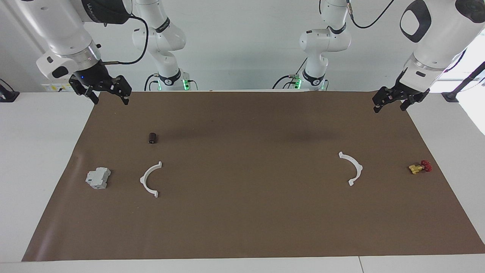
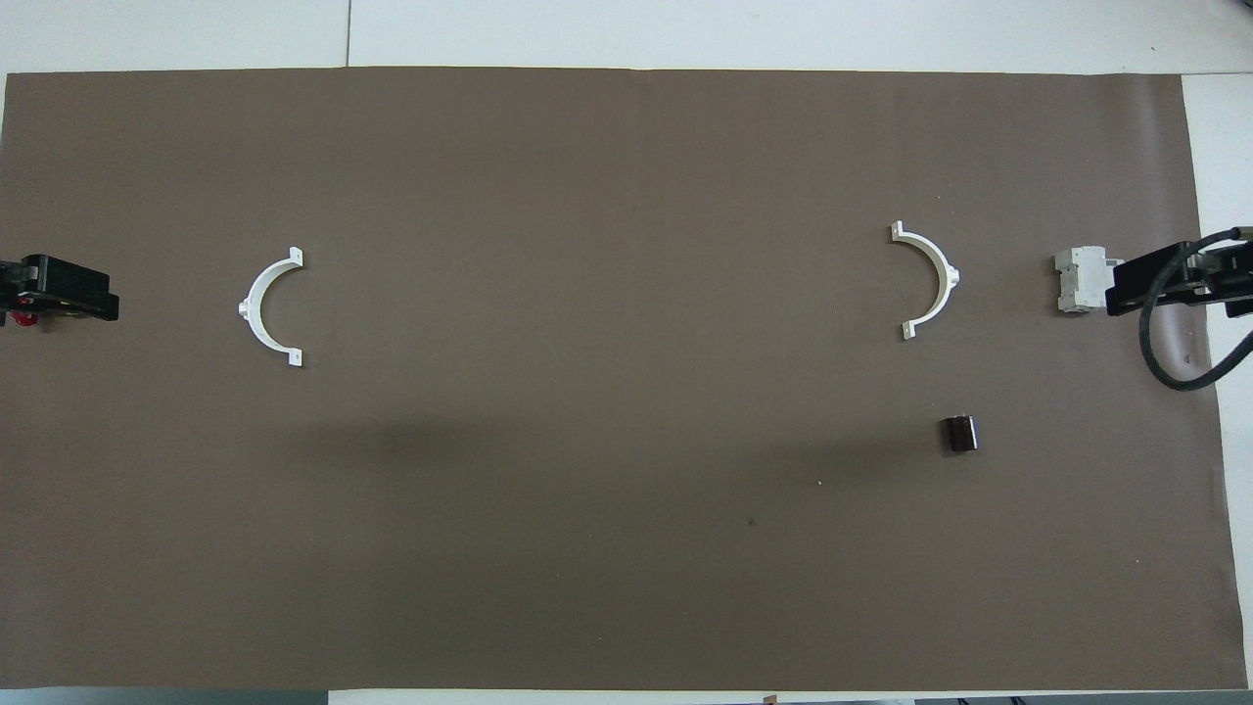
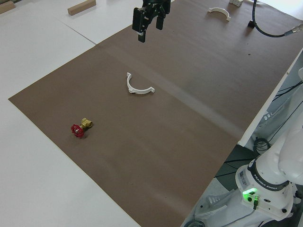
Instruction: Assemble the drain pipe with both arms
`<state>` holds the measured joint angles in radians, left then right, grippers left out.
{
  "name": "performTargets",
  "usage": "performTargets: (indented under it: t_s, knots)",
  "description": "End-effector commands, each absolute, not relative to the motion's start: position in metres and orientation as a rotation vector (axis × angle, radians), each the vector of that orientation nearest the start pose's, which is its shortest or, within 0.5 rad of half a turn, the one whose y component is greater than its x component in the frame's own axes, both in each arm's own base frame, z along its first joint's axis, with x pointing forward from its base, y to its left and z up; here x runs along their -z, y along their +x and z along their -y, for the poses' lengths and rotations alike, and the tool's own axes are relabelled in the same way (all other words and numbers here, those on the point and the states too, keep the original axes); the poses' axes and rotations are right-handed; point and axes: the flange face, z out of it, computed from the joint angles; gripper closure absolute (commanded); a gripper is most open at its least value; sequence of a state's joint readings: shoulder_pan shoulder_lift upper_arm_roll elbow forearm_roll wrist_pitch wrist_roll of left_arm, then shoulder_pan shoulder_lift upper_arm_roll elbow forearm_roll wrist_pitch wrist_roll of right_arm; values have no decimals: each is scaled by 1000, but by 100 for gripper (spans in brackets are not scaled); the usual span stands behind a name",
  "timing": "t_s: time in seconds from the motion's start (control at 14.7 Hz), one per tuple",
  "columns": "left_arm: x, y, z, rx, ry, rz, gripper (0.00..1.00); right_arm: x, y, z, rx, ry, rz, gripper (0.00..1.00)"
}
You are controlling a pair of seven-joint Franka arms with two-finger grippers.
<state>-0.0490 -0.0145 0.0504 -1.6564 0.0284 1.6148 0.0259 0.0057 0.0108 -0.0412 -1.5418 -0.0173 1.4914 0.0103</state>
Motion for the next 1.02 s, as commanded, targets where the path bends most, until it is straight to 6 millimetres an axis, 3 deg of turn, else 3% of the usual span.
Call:
performTargets:
  t_s: [0.0,0.48,0.68,0.81,0.95]
  knots:
    - [-595,549,-3,-58,-3112,-31,0,-627,553,22,-79,-3139,-96,0]
    - [-596,548,-3,-58,-3112,-34,0,-618,542,19,-111,-3139,-70,0]
    - [-598,548,-4,-46,-3112,-26,0,-610,553,15,-22,-3147,-38,0]
    - [-598,546,-5,-63,-3114,-21,0,-586,577,14,-39,-3149,-31,0]
    - [-598,546,-5,-63,-3112,-19,0,-543,612,8,-3,-3142,-6,0]
